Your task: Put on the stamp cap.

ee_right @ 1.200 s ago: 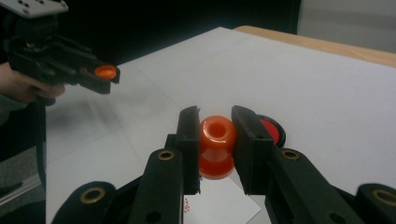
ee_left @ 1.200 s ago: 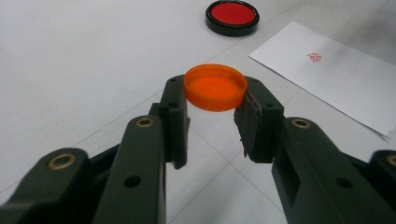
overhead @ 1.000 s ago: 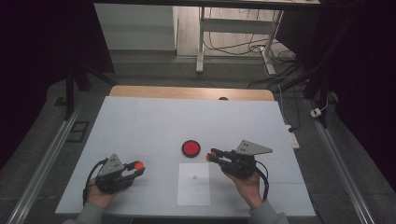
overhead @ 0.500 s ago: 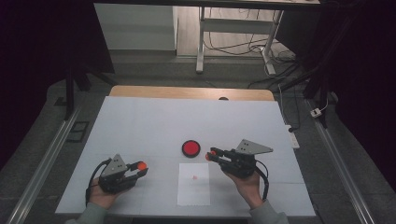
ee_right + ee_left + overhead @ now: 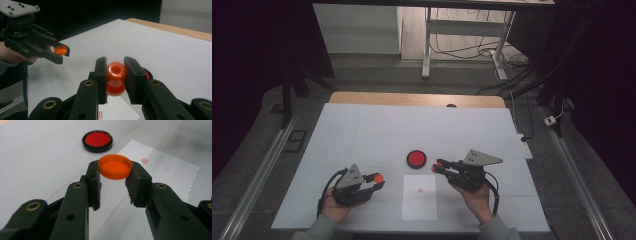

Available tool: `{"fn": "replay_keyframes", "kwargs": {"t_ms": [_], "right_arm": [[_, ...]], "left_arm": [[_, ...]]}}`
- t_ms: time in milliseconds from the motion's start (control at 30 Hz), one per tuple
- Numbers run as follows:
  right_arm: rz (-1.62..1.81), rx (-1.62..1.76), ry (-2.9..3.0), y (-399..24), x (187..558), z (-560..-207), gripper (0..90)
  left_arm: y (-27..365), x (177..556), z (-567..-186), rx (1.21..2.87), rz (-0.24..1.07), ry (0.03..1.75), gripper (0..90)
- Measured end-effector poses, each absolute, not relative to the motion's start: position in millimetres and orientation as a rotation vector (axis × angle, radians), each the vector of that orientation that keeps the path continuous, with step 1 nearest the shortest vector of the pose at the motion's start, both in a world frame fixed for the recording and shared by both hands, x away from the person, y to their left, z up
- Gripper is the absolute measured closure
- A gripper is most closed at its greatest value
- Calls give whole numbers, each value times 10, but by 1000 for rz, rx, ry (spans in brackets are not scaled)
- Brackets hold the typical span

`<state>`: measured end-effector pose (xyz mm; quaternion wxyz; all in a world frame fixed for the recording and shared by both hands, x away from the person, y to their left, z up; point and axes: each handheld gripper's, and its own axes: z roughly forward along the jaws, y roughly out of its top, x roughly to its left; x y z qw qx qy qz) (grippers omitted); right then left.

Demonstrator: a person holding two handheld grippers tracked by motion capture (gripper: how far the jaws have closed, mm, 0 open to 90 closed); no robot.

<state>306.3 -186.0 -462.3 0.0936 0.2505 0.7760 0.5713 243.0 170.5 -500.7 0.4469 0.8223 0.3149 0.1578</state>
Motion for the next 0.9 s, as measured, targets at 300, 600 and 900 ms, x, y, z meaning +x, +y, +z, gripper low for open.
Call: {"fn": "replay_keyframes", "kwargs": {"t_ms": [300, 600, 900], "right_arm": [[1691, 748, 2310, -1863, 3069, -4632, 724], [1691, 746, 2316, -1851, 3075, -4639, 724], [1691, 744, 2318, -1841, 3070, -4643, 724]], "left_arm": [[1608, 2463, -5003, 2047, 378, 768, 652], [1516, 2520, -4988, 2061, 366, 759, 651], [1359, 2574, -5002, 2099, 354, 723, 651]]}}
